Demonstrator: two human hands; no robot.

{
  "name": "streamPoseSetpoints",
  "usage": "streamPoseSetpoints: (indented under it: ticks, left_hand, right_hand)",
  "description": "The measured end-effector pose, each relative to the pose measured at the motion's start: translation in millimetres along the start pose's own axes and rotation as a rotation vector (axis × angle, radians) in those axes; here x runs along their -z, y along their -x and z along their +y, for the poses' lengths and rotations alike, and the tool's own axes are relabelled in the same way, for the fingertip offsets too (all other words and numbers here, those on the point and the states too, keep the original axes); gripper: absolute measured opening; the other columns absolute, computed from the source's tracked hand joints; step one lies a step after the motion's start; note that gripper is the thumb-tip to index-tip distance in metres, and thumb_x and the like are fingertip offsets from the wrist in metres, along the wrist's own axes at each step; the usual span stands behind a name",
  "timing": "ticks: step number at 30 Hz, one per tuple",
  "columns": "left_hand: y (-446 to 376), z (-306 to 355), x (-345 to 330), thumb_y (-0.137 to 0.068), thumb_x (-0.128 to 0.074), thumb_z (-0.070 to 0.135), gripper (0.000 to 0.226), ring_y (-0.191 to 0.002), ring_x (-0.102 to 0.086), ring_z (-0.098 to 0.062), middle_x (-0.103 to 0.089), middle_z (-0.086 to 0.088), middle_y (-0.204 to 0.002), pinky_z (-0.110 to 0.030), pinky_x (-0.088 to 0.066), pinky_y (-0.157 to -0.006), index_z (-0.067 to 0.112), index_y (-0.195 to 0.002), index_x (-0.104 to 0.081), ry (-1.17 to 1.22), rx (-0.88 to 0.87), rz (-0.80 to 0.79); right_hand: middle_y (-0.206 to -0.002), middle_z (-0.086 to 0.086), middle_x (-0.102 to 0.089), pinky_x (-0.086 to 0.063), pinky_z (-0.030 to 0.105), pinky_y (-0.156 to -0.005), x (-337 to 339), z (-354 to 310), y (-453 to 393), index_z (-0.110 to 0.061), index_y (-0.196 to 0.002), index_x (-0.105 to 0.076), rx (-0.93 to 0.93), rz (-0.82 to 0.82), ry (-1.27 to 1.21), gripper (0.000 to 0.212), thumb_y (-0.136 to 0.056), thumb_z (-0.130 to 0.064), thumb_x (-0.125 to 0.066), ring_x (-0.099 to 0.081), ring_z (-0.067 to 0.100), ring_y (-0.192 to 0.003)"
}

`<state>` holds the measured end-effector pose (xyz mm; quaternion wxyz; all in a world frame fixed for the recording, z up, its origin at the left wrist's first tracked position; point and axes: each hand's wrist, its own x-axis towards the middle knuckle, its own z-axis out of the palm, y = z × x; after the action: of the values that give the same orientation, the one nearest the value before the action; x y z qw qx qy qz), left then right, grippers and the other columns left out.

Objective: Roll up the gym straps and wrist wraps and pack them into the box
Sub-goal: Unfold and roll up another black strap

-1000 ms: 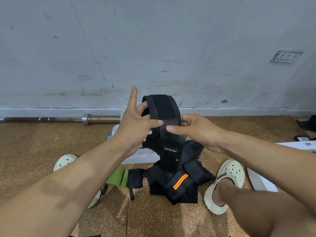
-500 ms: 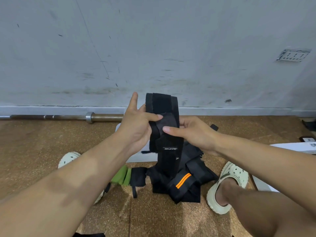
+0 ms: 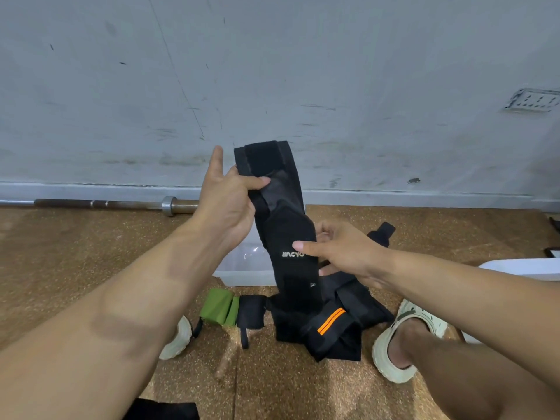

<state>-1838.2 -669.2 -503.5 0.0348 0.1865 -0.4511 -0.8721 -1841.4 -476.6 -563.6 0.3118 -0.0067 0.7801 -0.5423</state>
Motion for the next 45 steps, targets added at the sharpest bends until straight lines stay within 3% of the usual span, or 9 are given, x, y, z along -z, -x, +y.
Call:
streamPoseSetpoints:
  ticks: [5,9,16,19,22,27,31,38,45]
  left_hand:
    - [-6.6,4.2,3.8,-0.086,-0.05,-0.028,0.108,-0.117,-0.068,-0.028,-0.07,0.0,-0.118,-0.055,-0.054,-0.1,0.034,-0.162,-0.005,-0.009,-0.059,0.065]
    - [-7.9,6.2,6.5,-0.085,-0.05,-0.028,0.109,-0.116,-0.069,-0.028,-0.069,-0.004,-0.123,-0.05,-0.058,-0.094,0.034,-0.162,-0.005,-0.01,-0.062,0.072]
    - [-1.3,5.9,3.2,-0.088,-0.05,-0.025,0.1,-0.111,-0.071,-0.025,-0.072,-0.003,-0.119,-0.04,-0.062,-0.086,0.031,-0.163,-0.013,-0.007,0.021,-0.048]
    - [2.2,5.1,3.0,-0.087,-0.052,-0.025,0.101,-0.109,-0.071,-0.022,-0.072,-0.003,-0.123,-0.032,-0.062,-0.075,0.031,-0.163,-0.014,-0.076,-0.01,-0.07]
    - [5.4,0.5,1.3,-0.087,-0.053,-0.025,0.099,-0.105,-0.072,-0.021,-0.07,-0.006,-0.129,-0.029,-0.061,-0.073,0.03,-0.162,-0.017,-0.079,-0.028,-0.073]
    - [13.2,-14.9,-4.8,-0.087,-0.054,-0.024,0.101,-0.098,-0.075,-0.021,-0.071,-0.008,-0.125,-0.032,-0.062,-0.074,0.032,-0.162,-0.016,-0.102,-0.015,-0.087]
    - [16.2,-25.5,-7.7,-0.088,-0.054,-0.022,0.101,-0.093,-0.076,-0.023,-0.075,-0.009,-0.114,-0.033,-0.062,-0.074,0.036,-0.162,-0.015,-0.092,0.044,-0.092]
    - [13.9,-24.5,-6.9,-0.099,-0.05,-0.011,0.091,-0.118,-0.067,-0.028,-0.06,-0.01,-0.139,-0.045,-0.056,-0.098,0.039,-0.161,-0.007,-0.054,0.064,0.015]
    - [11.1,-23.7,-8.0,-0.1,-0.048,-0.011,0.089,-0.124,-0.063,-0.028,-0.055,0.002,-0.133,-0.051,-0.053,-0.103,0.038,-0.162,-0.009,-0.008,0.045,0.068]
  right_hand:
    - [-0.101,0.012,-0.078,-0.061,0.038,-0.09,-6.5,2.5,-1.2,-0.004,-0.101,-0.066,0.076,0.105,0.023,0.031,-0.092,-0.032,-0.076,-0.075,0.02,-0.097]
    - [-0.102,-0.005,-0.079,-0.046,0.02,-0.094,-5.0,-8.2,4.4,-0.013,-0.088,-0.074,0.105,-0.082,0.127,0.019,-0.091,-0.031,-0.077,-0.071,0.002,-0.1]
    - [-0.12,-0.019,-0.074,-0.031,0.044,-0.124,11.9,-10.0,-0.2,-0.018,-0.094,-0.077,0.046,-0.211,0.249,0.022,-0.088,-0.039,-0.079,-0.057,0.004,-0.13]
    - [-0.124,-0.017,-0.072,-0.035,0.044,-0.121,21.8,-12.3,-1.3,-0.017,-0.095,-0.077,0.02,-0.233,0.272,0.026,-0.085,-0.041,-0.082,-0.06,0.008,-0.126]
    - [-0.133,-0.021,-0.065,-0.039,0.035,-0.115,19.4,-13.5,4.1,-0.03,-0.096,-0.077,0.196,0.037,0.321,0.032,-0.076,-0.053,-0.086,-0.057,0.003,-0.126]
    - [-0.089,-0.015,-0.071,-0.049,0.014,-0.079,2.0,-28.5,16.7,-0.03,-0.092,-0.072,0.524,0.411,0.141,0.024,-0.077,-0.042,-0.088,-0.065,0.001,-0.088]
    - [-0.078,-0.008,-0.068,-0.046,0.012,-0.065,-4.2,-33.5,16.5,-0.026,-0.087,-0.071,0.497,0.439,0.151,0.02,-0.08,-0.036,-0.087,-0.057,0.0,-0.069]
    - [-0.074,-0.027,-0.067,-0.036,0.008,-0.064,-2.5,-30.3,20.8,-0.026,-0.084,-0.07,0.521,0.39,0.3,0.013,-0.088,-0.034,-0.081,-0.06,-0.006,-0.067]
    - [-0.076,-0.001,-0.073,-0.045,0.017,-0.063,-5.6,-42.3,27.8,-0.026,-0.083,-0.061,0.544,0.272,0.22,0.018,-0.092,-0.031,-0.077,-0.06,0.008,-0.063]
